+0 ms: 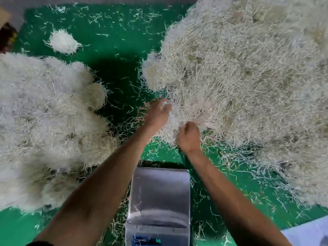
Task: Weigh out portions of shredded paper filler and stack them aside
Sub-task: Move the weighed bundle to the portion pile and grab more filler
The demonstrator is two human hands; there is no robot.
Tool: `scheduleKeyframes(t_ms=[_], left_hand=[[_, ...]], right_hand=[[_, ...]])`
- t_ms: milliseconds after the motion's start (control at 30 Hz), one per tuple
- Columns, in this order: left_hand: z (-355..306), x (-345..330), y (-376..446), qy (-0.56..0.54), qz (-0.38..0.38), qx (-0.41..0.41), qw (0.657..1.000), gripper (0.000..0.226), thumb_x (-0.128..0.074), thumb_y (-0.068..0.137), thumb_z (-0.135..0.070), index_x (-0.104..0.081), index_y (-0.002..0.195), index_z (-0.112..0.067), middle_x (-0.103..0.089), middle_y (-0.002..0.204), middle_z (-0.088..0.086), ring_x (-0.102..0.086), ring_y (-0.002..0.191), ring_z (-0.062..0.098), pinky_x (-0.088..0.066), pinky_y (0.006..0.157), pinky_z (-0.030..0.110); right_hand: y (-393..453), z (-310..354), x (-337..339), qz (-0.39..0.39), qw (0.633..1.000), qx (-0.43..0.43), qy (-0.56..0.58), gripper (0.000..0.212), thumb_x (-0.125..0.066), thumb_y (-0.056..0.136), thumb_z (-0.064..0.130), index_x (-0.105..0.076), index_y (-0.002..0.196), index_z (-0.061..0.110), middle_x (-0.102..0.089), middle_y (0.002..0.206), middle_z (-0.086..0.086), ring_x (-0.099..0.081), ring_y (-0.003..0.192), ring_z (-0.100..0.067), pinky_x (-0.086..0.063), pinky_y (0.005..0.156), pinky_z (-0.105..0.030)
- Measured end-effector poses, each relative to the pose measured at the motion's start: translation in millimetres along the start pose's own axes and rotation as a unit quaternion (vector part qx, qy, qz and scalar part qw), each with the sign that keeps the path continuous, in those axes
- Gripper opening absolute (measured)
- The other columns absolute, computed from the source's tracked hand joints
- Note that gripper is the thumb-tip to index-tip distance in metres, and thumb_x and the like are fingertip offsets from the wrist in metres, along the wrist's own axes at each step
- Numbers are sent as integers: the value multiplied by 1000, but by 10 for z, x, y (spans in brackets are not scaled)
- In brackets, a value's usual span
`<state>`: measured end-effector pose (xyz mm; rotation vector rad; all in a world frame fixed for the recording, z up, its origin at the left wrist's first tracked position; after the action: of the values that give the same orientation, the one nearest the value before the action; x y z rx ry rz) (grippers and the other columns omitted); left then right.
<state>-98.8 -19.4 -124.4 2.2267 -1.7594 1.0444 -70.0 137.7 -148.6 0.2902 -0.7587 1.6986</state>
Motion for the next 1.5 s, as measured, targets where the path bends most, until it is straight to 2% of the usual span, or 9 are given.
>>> scheduleKeyframes(t_ms=[233,400,533,667,833,1100,1233,1333,1500], left_hand=[[151,41,-178,-279,57,145,948,81,-55,78,-82,-56,141,-32,-49,153,-3,-47,137,17,-30,115,37],[244,404,-508,-332,-74,190,921,19,-69,88,-43,-70,92,-24,-69,92,-10,-66,100,15,-51,81,31],[205,674,-734,-354,-106,199,908,47,-46,103,-34,-47,146,-16,-49,148,8,-45,130,24,-30,113,53],[-5,737,-1080,-282,-33,91,955,37,-35,109,-34,-58,134,-19,-57,142,6,-50,127,16,-21,116,40],[-302,693,-1506,-376,55,92,920,66,-30,103,-65,-36,155,-26,-36,160,13,-37,145,24,-18,120,47],[-345,1067,-2043,-389,-70,149,906,48,-61,98,-30,-57,128,8,-54,138,32,-59,120,41,-44,109,56],[-466,1341,-2321,-362,-73,100,924,32,-59,98,-34,-63,125,-16,-43,154,16,-50,125,25,-35,111,44],[-486,1445,-2578,-306,-18,57,950,18,-62,89,-50,-62,103,-40,-49,149,9,-48,99,10,-33,93,30],[-480,1558,-2840,-351,43,8,935,33,-47,73,-94,-56,100,-78,-48,124,-38,-46,117,-1,-33,99,44]], right_hand=[[-61,552,-528,-56,986,75,137,17,-48,88,-9,-54,99,3,-56,98,-13,-52,89,-27,-45,73,-34],[-338,742,-439,45,966,240,86,17,-57,96,4,-59,91,21,-59,87,3,-46,71,7,-43,68,-22],[-518,716,34,-123,940,168,269,24,-42,107,21,-62,113,8,-68,90,2,-63,67,-12,-56,58,-30],[-629,863,158,-74,936,38,342,33,-47,108,45,-57,120,16,-58,70,11,-52,57,-6,-49,55,-28],[-1037,1187,104,2,957,61,283,41,-58,105,41,-67,121,5,-68,113,-1,-62,101,-12,-49,94,-29],[-1734,1231,347,14,955,287,77,42,-44,101,35,-73,82,12,-68,117,-18,-55,120,-18,-32,115,-18],[-1956,1086,456,-49,940,175,287,38,-42,106,50,-68,104,23,-71,99,6,-67,94,-15,-57,92,-55],[-2093,1190,368,22,956,111,271,65,-33,98,75,-48,145,32,-54,139,18,-50,128,-5,-38,119,-50],[-2310,1526,206,131,831,-2,541,43,-45,108,40,-58,143,19,-65,139,-13,-59,131,-35,-44,112,-54]])
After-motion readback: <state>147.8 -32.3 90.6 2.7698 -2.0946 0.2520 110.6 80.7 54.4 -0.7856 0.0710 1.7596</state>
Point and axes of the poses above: each hand's wrist, its own y-axis towards the middle knuckle, its own x-axis out of the back of the hand, z = x × y, the point moved 3 cm from there along y, towards the middle knuckle
